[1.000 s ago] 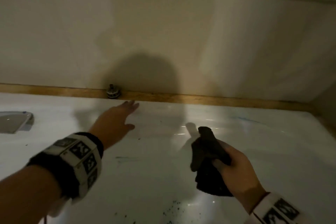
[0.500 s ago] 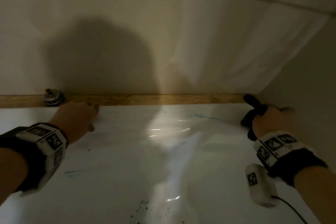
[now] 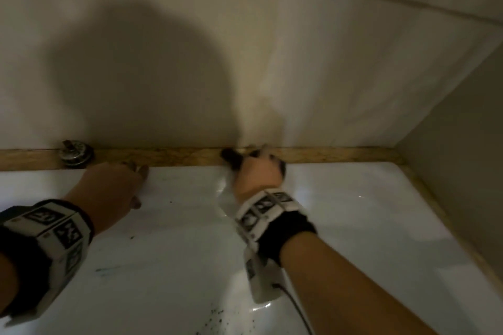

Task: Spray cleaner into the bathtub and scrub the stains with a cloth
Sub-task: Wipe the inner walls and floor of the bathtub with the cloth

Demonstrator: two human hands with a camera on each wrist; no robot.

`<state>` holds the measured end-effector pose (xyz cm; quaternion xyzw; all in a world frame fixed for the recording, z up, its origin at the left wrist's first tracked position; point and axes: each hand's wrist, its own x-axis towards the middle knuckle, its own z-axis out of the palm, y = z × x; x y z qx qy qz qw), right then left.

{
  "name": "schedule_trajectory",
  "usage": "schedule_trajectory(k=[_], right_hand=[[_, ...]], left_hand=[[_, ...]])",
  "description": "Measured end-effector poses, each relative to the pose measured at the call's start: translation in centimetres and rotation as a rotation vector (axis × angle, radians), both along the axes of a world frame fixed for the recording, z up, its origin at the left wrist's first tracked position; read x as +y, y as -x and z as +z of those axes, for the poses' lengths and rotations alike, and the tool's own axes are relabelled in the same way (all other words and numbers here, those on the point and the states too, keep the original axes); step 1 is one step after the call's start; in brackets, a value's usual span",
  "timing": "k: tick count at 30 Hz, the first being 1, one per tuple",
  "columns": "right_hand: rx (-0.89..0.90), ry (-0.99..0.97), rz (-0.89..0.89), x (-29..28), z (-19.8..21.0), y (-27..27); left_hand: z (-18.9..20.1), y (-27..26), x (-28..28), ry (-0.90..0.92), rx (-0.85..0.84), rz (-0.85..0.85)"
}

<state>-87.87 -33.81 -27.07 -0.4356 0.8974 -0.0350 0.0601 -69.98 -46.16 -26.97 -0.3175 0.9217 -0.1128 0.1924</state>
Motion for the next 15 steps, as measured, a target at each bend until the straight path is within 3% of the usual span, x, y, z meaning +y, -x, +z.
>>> schedule_trajectory(k=[5,10,13,15], right_hand=[[-0.015,-0.088,0.294,-1.7,1.1,-6.0],[-0.283,0.239,0.492,1.0,-0.3,-9.7],[-0.454,0.674,0.359,5.9,1.2,-7.3],[-0.509,0.759,0.178,9.0,3.0,-3.5]], left_hand=[[0.7,0.1,0.5,0.030,-0.030,-0.024],[1.2,0.2,0.8,0.057,-0.094,-0.066],[1.6,0.4,0.6,0.016,-0.102,-0.032],[1.5,0.6,0.5,0.004,-0.095,-0.019]])
